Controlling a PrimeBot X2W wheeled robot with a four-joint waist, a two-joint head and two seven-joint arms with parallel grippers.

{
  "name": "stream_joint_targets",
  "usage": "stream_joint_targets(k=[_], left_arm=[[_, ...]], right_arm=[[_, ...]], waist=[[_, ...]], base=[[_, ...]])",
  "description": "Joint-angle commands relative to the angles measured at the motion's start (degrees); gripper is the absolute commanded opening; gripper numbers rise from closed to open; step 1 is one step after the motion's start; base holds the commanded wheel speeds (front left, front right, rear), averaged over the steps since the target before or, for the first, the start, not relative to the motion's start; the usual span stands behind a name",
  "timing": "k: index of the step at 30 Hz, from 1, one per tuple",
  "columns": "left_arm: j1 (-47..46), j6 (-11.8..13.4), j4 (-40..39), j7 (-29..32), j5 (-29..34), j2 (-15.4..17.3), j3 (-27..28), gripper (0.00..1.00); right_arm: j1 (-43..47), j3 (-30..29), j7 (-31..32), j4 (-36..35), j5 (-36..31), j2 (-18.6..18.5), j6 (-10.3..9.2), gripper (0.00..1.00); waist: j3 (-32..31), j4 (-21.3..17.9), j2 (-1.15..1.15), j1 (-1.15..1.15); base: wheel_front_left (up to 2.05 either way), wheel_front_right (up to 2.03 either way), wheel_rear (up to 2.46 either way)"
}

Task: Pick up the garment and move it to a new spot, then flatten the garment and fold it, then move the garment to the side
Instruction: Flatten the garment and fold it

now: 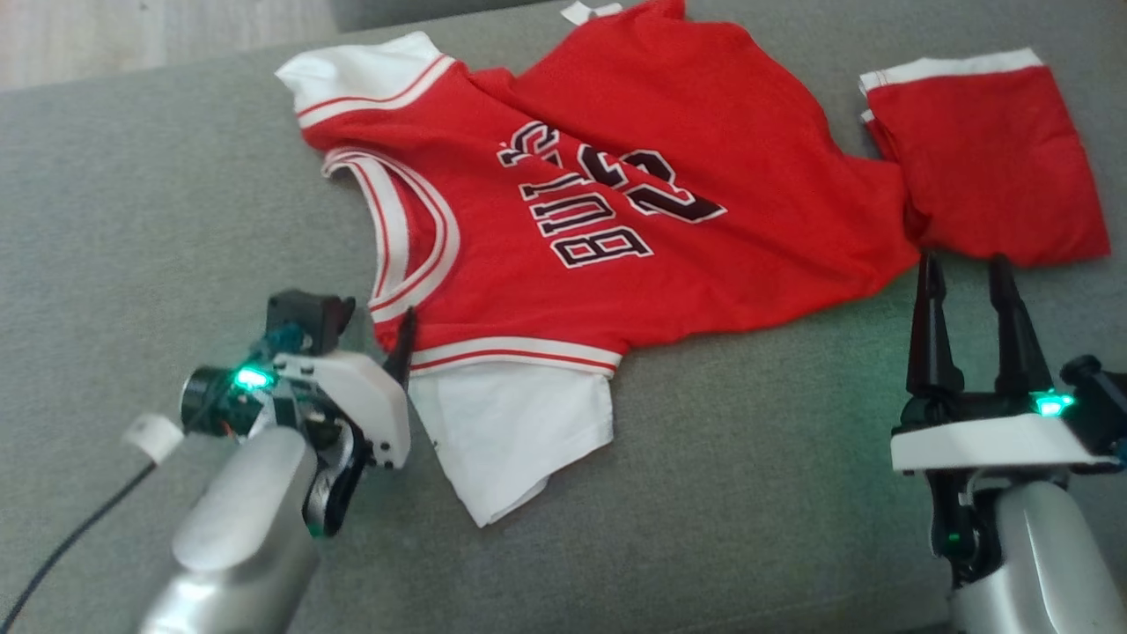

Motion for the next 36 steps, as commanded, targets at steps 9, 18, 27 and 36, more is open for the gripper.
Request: stream_joint_targets(k=[9,18,27,36], left_arm=[[-6.4,-2.3,4.5,-1.6,-0.7,1.0,1.8,0.00],[-9.6,-1.3,8.6,-6.7,0.7,4.7,3.4,0.00],[-15.9,-2.4,11.9,-9.0,2.7,9.1,3.5,0.00],[-19.9,-5.6,15.5,-15.1,4.4,9.8,1.7,1.00]], right_arm=[[-2.5,1.9,-0.6,-2.0,0.9,-0.2,-0.05,1.00],[-2.6,1.7,-0.6,-1.5,-0.2,-0.2,-0.05,1.00],[-3.0,2.3,-0.6,-0.6,-1.2,-0.2,-0.05,1.00],[-3.6,2.5,-0.6,0.3,-2.2,-0.2,-0.05,1.00]], waist=[[1.7,-1.8,0.00,-0.01],[0.9,-1.2,0.00,-0.01],[1.4,-0.2,0.00,-0.01],[1.1,1.5,0.00,-0.01]], base=[[0.00,0.00,0.00],[0.00,0.00,0.00],[0.00,0.00,0.00],[0.00,0.00,0.00]])
